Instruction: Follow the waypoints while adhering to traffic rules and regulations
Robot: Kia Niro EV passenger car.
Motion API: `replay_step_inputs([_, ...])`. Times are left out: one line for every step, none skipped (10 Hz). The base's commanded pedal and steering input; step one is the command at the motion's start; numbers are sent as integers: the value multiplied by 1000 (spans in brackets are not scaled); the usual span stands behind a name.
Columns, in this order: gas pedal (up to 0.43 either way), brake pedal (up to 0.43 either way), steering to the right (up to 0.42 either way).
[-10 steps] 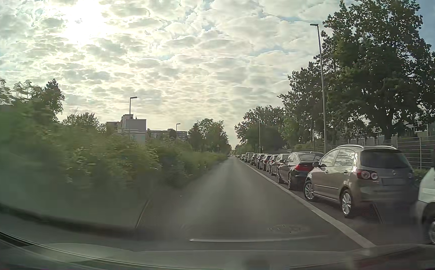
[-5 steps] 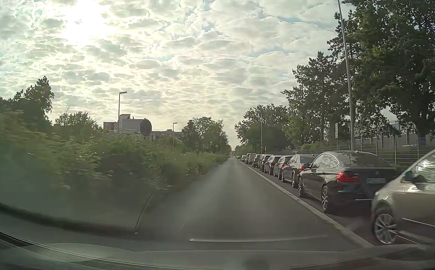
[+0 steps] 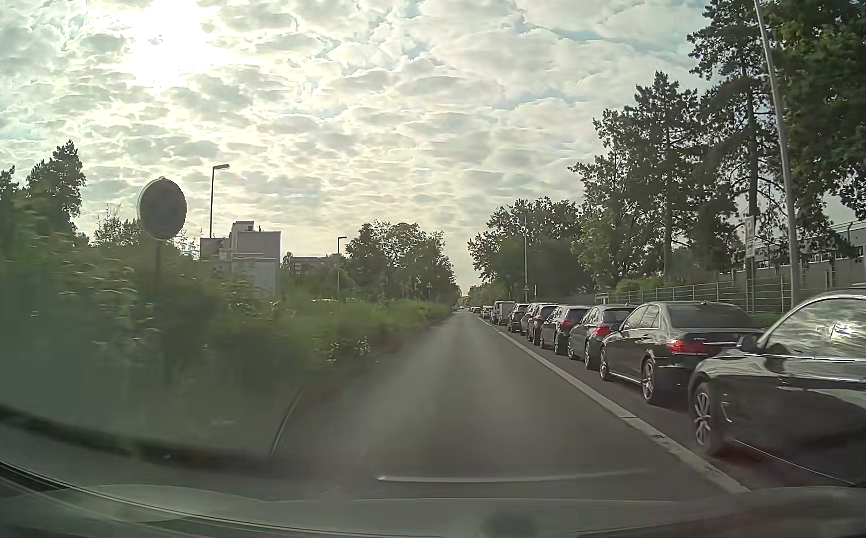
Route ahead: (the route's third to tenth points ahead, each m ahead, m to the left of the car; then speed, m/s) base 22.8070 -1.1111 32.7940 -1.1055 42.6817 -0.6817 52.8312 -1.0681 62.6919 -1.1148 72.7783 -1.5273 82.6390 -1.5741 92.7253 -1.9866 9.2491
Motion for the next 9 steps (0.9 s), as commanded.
replay_step_inputs([0, 232, 1])
replay_step_inputs([0, 238, 1])
replay_step_inputs([0, 244, 0])
replay_step_inputs([0, 256, 0])
replay_step_inputs([0, 262, 0])
replay_step_inputs([0, 262, 0])
replay_step_inputs([0, 262, 0])
replay_step_inputs([0, 262, 0])
replay_step_inputs([0, 262, 0])
